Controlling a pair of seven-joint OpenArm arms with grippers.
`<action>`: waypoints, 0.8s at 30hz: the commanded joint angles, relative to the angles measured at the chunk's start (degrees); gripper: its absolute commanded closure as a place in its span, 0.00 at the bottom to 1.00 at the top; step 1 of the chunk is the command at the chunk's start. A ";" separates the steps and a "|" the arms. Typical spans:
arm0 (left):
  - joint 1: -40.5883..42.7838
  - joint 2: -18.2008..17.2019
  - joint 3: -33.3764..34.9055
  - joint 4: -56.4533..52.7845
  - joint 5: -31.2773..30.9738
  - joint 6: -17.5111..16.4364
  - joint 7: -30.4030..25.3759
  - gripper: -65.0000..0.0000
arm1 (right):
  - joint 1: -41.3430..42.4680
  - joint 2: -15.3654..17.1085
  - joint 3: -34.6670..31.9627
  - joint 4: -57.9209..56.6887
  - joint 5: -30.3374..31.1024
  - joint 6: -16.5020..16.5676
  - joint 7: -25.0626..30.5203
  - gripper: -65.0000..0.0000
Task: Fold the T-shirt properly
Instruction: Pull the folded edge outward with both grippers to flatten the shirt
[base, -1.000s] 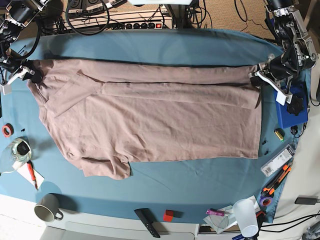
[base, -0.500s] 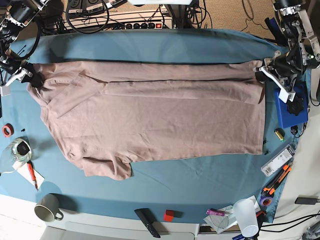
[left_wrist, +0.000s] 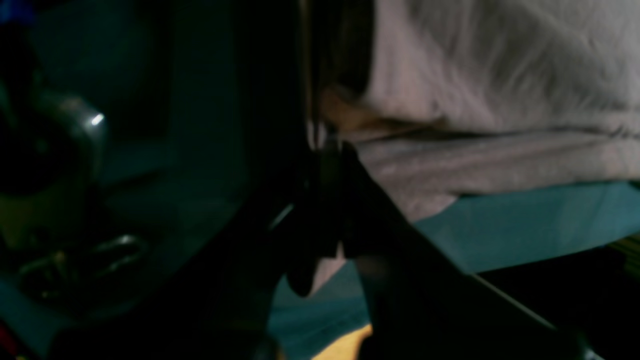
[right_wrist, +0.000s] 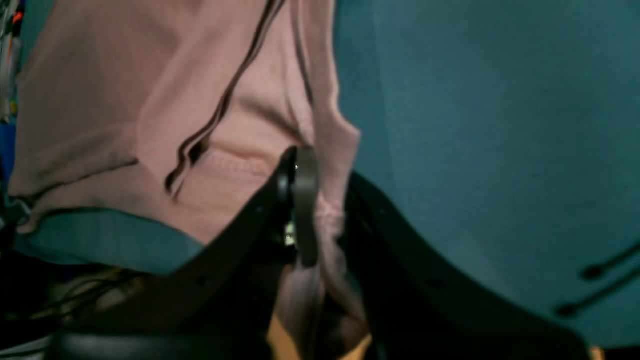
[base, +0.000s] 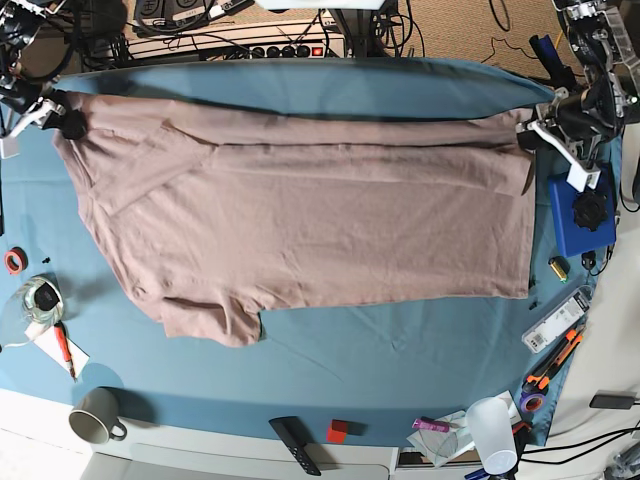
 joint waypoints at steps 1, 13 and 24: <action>0.96 -0.96 -0.85 0.28 0.98 -0.48 2.38 1.00 | -0.22 1.57 1.44 1.84 1.18 0.10 1.03 1.00; 5.75 -1.09 -1.51 2.84 -1.90 -1.01 3.52 1.00 | -1.09 1.01 6.82 3.76 1.20 0.10 1.03 1.00; 5.92 -0.94 -1.49 2.91 -1.95 -1.01 1.97 1.00 | -1.22 -0.11 6.75 3.74 1.40 0.10 1.03 0.96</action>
